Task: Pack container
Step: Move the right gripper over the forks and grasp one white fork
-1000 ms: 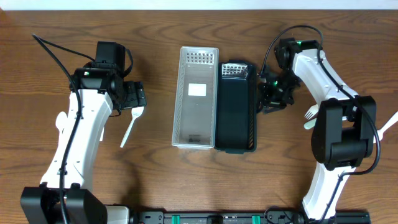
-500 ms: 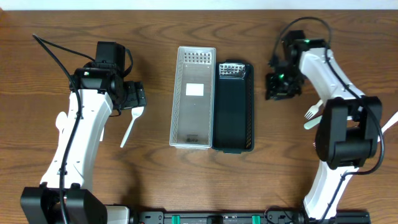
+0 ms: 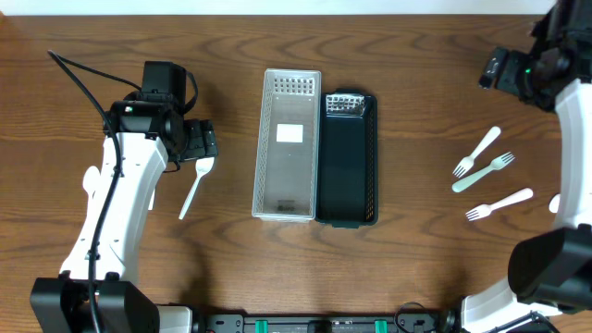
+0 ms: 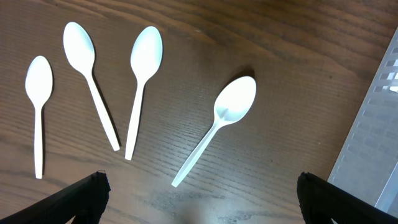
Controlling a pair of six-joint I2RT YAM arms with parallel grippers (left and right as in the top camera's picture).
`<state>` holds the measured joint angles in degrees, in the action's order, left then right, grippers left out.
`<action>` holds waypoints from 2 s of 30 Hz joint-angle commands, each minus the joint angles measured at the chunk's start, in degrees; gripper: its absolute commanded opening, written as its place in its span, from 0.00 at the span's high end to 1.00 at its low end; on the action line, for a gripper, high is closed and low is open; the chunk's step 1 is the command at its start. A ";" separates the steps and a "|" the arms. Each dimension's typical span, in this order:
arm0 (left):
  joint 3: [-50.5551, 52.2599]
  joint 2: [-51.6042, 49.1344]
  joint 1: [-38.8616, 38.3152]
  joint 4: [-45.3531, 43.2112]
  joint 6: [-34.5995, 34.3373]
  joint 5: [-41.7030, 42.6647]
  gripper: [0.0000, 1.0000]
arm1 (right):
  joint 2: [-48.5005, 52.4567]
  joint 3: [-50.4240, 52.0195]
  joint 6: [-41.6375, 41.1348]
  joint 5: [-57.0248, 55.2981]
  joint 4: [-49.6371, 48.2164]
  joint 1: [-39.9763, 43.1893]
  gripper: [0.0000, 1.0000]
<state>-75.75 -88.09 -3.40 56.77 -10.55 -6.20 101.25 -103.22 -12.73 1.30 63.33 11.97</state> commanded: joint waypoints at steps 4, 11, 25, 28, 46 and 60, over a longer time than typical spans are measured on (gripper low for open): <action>-0.98 0.76 0.33 0.15 -0.70 -0.44 0.02 | 4.57 5.55 -17.16 -8.55 1.33 0.17 0.01; -0.98 0.76 0.33 0.15 -0.70 -0.44 0.02 | 8.39 15.89 -18.88 -5.55 -4.55 0.11 0.01; -0.98 0.76 0.33 0.17 -0.70 -0.44 0.02 | 14.58 20.11 -14.86 -1.44 -8.85 -0.31 0.01; -0.98 0.76 0.33 0.17 -0.72 -0.44 0.02 | 15.39 20.13 -14.86 -1.22 -9.31 -0.42 0.01; -0.98 0.76 0.33 0.15 -0.70 -0.44 0.02 | 16.87 22.43 -13.81 0.28 -12.26 -0.44 0.01; -0.98 0.76 0.33 0.15 -0.70 -0.44 0.02 | 16.87 24.30 -13.79 0.70 -13.20 -0.44 0.01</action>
<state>-75.75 -88.09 -3.40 56.77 -10.55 -6.20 117.73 -79.59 -27.40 1.50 50.41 11.92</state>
